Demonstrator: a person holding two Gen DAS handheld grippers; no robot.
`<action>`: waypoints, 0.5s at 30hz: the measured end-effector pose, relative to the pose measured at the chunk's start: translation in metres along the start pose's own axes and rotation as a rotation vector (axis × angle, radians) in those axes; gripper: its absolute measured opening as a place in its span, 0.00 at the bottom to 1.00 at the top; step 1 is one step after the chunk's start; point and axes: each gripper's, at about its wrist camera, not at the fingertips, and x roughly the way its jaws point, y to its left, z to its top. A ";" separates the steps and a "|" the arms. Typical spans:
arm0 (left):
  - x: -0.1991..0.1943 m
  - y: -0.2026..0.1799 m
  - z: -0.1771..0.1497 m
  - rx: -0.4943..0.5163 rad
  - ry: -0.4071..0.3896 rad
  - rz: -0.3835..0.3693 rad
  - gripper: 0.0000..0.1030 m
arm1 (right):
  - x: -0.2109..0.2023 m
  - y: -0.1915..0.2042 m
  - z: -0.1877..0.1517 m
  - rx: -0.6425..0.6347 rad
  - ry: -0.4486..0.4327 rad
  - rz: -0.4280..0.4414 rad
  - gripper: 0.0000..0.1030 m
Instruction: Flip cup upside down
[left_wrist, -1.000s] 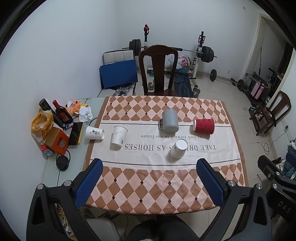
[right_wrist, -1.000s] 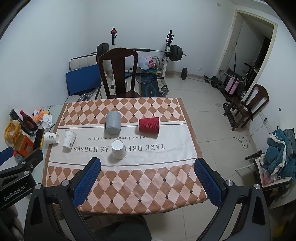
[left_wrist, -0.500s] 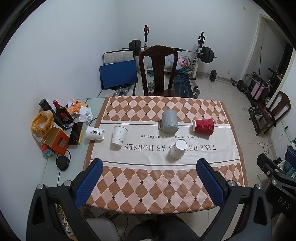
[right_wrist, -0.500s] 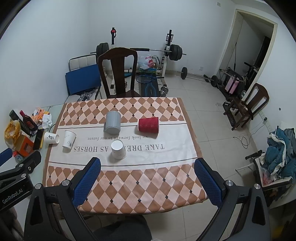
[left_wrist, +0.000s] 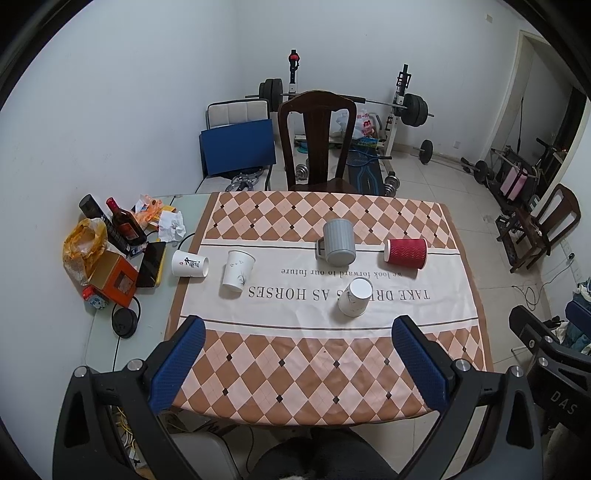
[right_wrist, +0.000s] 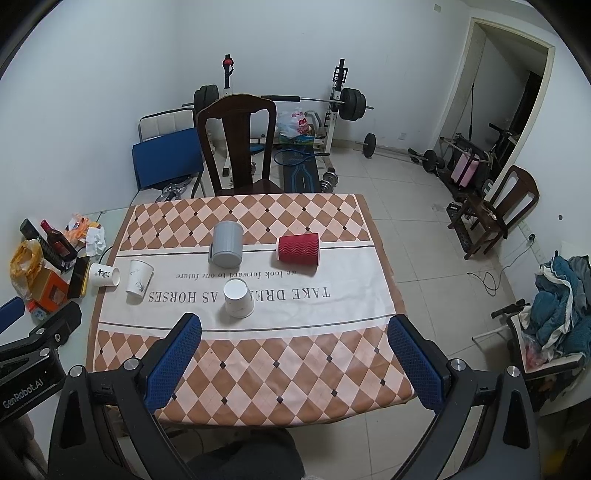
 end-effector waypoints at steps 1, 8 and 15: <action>0.001 0.000 0.001 0.000 0.000 0.001 1.00 | 0.000 0.000 0.001 0.000 -0.001 -0.001 0.99; 0.000 0.000 0.000 -0.003 0.000 0.000 1.00 | 0.001 0.000 0.002 0.001 -0.001 -0.002 0.99; 0.001 -0.001 0.000 -0.005 0.002 0.000 1.00 | 0.001 0.000 0.002 0.001 0.000 -0.001 0.99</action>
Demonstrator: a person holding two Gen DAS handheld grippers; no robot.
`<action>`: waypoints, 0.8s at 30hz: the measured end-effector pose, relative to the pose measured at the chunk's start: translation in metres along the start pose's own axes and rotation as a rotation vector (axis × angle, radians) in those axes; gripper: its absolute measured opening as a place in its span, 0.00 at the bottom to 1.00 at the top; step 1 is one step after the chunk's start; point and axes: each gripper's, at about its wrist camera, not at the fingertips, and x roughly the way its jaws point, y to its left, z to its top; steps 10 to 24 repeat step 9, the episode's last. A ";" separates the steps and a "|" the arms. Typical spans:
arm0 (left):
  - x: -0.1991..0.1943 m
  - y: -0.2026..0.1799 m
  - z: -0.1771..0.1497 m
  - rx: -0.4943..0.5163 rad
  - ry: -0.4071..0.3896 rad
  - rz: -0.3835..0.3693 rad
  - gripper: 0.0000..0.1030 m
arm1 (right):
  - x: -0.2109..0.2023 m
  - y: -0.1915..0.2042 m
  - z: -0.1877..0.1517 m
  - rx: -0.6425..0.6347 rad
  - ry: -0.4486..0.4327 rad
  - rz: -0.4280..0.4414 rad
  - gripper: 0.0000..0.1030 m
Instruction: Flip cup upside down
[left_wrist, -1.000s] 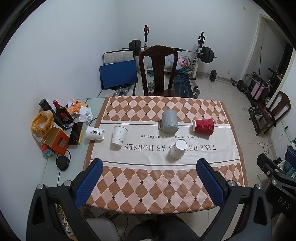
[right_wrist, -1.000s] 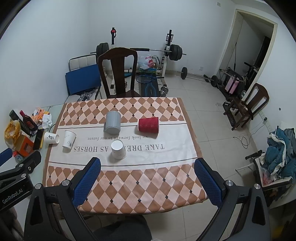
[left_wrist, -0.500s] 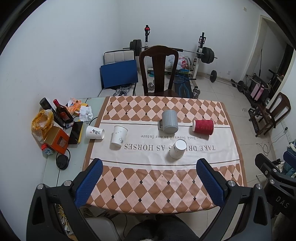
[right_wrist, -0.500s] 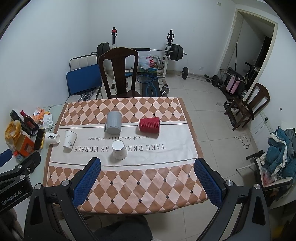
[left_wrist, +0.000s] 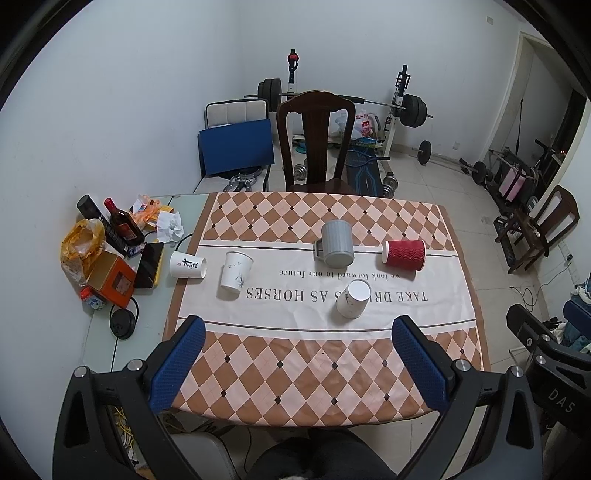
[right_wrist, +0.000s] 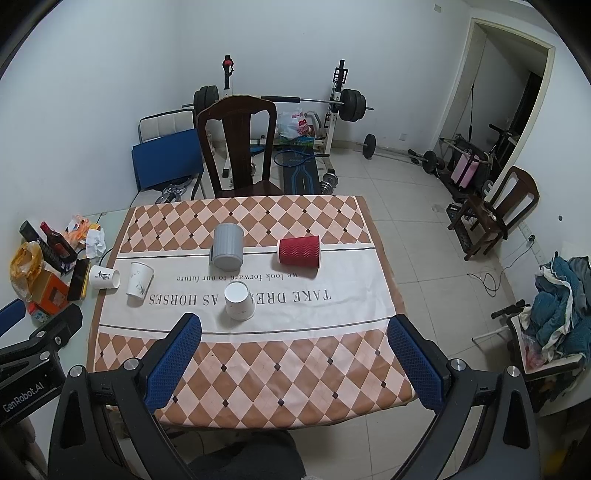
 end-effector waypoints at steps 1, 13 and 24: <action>0.000 0.000 0.000 0.000 0.001 0.000 1.00 | 0.000 0.000 0.000 0.000 0.001 0.000 0.99; -0.001 -0.003 0.000 -0.002 0.001 0.002 1.00 | 0.000 0.003 -0.002 -0.005 0.007 0.006 0.99; -0.001 -0.003 0.000 -0.002 0.001 0.002 1.00 | 0.000 0.003 -0.002 -0.005 0.007 0.006 0.99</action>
